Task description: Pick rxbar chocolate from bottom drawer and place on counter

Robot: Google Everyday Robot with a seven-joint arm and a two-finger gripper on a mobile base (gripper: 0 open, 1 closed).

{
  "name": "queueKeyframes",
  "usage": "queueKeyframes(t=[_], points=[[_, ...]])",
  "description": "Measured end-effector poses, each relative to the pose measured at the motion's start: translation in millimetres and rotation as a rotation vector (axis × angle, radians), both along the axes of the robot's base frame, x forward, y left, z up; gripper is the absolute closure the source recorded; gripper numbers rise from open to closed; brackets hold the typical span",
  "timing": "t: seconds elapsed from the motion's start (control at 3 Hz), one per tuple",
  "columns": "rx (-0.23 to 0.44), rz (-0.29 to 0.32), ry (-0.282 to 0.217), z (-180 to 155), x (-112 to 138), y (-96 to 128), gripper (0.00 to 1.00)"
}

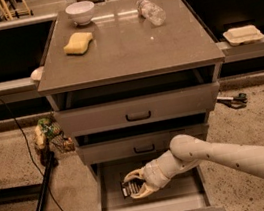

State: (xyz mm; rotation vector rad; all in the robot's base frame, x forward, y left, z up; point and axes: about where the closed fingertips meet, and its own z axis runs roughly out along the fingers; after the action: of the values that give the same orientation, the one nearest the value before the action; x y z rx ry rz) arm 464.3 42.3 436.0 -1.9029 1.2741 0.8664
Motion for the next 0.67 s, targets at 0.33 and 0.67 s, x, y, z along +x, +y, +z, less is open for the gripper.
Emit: queueKeyframes(t=[0.33,0.67], points=[[0.021,0.009,0.007,39,-3,-5,1.0],[0.045,0.031,-0.004,98,-16,-13,1.0]])
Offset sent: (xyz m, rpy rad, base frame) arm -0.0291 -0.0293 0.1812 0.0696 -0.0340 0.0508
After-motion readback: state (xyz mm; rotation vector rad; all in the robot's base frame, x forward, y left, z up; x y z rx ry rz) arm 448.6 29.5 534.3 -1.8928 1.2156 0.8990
